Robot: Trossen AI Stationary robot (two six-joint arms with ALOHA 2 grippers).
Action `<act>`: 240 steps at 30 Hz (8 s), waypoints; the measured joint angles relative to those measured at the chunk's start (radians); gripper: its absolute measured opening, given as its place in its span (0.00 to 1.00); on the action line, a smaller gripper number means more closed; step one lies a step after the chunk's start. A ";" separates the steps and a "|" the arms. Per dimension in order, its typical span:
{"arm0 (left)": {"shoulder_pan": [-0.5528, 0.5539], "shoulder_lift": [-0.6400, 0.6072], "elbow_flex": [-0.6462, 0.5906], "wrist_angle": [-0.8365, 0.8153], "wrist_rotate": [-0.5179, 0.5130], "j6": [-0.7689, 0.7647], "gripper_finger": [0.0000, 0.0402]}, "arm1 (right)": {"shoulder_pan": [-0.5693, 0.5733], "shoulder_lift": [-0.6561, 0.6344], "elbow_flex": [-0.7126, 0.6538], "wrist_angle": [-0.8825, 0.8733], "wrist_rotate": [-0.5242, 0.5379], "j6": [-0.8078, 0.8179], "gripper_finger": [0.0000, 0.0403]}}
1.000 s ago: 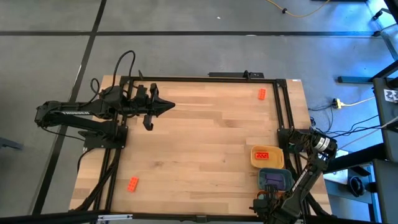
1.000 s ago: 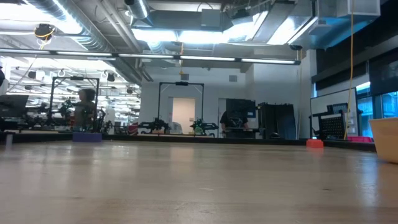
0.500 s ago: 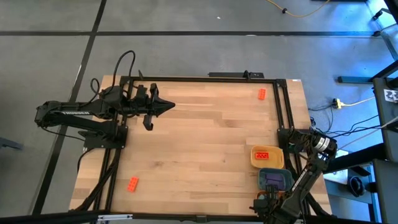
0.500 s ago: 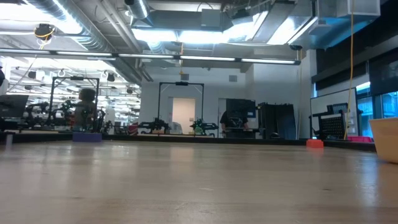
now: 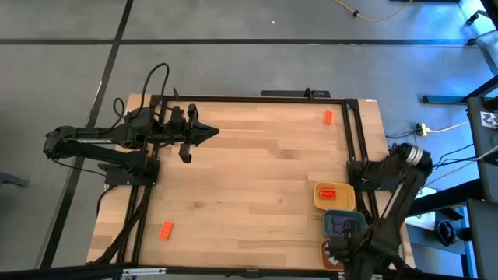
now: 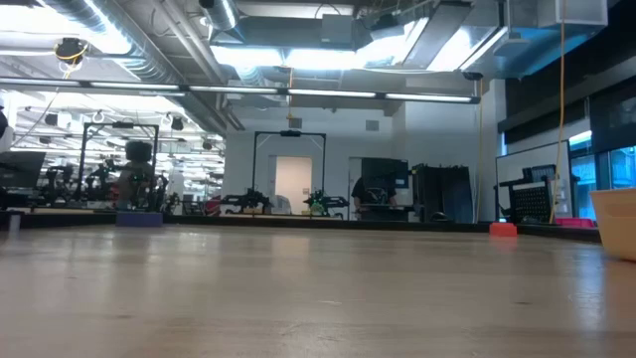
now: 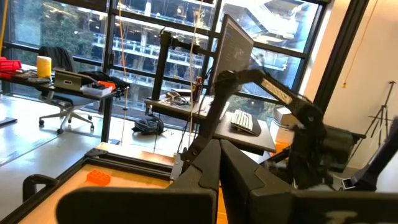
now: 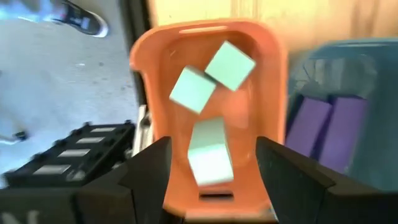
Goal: Sort & place blocks by color
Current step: Put the violet block into the blue bin
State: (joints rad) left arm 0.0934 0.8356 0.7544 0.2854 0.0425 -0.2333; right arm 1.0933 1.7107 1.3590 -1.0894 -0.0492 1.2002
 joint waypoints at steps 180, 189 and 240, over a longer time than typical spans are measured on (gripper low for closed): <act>0.880 0.889 0.372 -1.395 -0.166 0.674 0.51 | -1.194 -0.481 -0.322 1.267 -0.034 -0.962 0.00; 0.880 0.980 0.372 -1.349 -0.181 0.701 0.51 | -1.194 -0.481 -0.322 1.248 -0.033 -0.962 0.00; 0.874 0.760 0.370 -1.247 -0.010 0.551 0.11 | -1.201 -0.481 -0.322 1.236 -0.031 -0.948 0.00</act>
State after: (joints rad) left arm 0.9674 1.5956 1.1248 -0.9619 0.0326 0.3177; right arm -0.1080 1.2293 1.0367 0.1467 -0.0803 0.2520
